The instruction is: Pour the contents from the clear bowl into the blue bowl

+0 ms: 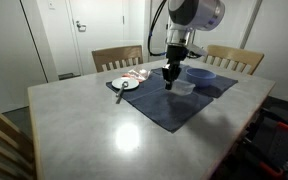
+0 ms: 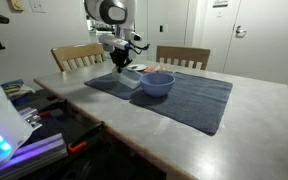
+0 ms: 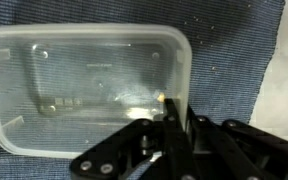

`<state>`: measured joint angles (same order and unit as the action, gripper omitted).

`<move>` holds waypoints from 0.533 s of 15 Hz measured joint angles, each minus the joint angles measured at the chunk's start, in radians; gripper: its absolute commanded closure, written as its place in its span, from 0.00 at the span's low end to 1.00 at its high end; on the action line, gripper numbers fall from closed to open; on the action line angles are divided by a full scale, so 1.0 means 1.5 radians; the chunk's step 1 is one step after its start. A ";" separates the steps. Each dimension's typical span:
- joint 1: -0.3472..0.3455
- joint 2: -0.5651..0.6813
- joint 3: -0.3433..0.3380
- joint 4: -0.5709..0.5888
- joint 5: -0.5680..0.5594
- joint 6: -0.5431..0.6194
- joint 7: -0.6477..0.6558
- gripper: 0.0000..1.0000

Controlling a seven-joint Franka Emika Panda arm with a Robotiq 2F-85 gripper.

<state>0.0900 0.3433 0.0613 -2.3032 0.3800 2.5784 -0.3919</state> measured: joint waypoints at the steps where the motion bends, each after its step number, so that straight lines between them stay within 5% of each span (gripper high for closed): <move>1: -0.001 0.002 0.002 -0.001 -0.019 0.000 0.021 0.98; 2: -0.001 0.003 0.004 -0.002 -0.035 0.000 0.039 0.67; 8: -0.008 0.004 0.010 -0.006 -0.068 -0.001 0.083 0.31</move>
<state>0.0781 0.3488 0.0760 -2.3119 0.2773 2.5770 -0.2681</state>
